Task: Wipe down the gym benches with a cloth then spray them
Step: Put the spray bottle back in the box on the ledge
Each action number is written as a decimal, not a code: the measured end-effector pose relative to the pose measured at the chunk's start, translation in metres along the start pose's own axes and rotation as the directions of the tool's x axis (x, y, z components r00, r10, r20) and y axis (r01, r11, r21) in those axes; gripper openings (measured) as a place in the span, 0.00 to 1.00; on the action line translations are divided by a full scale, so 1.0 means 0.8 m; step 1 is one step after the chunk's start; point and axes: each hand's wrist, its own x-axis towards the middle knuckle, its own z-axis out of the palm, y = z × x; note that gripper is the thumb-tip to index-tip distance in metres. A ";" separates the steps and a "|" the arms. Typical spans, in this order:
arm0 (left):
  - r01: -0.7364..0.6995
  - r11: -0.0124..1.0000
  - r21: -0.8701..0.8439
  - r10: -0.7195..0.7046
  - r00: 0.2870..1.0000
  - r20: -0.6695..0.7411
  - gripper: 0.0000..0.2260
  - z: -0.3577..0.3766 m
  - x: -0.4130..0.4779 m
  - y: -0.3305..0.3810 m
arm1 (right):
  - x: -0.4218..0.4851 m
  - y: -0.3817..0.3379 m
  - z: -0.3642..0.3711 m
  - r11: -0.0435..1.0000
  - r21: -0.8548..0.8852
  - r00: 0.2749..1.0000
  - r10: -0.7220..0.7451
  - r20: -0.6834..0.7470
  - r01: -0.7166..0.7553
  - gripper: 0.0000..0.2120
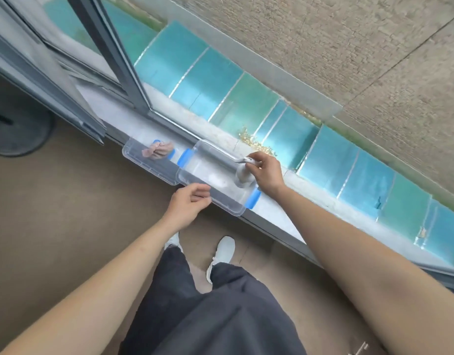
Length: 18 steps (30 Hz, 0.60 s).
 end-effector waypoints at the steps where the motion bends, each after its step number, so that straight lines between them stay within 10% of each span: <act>1: 0.017 1.000 -0.016 -0.017 1.000 -0.016 0.12 -0.002 -0.008 -0.008 | 0.007 0.003 0.006 0.998 -0.060 1.000 0.010 0.013 -0.009 0.08; 7: 0.085 0.994 -0.074 -0.090 0.993 -0.072 0.10 -0.003 -0.039 -0.038 | 0.019 0.034 0.031 0.918 -0.396 0.986 0.084 0.144 -0.021 0.10; 18: 0.079 0.991 0.106 -0.078 0.997 -0.017 0.11 -0.073 -0.005 -0.057 | 0.004 0.016 0.071 0.903 -0.430 0.998 0.005 0.066 0.024 0.18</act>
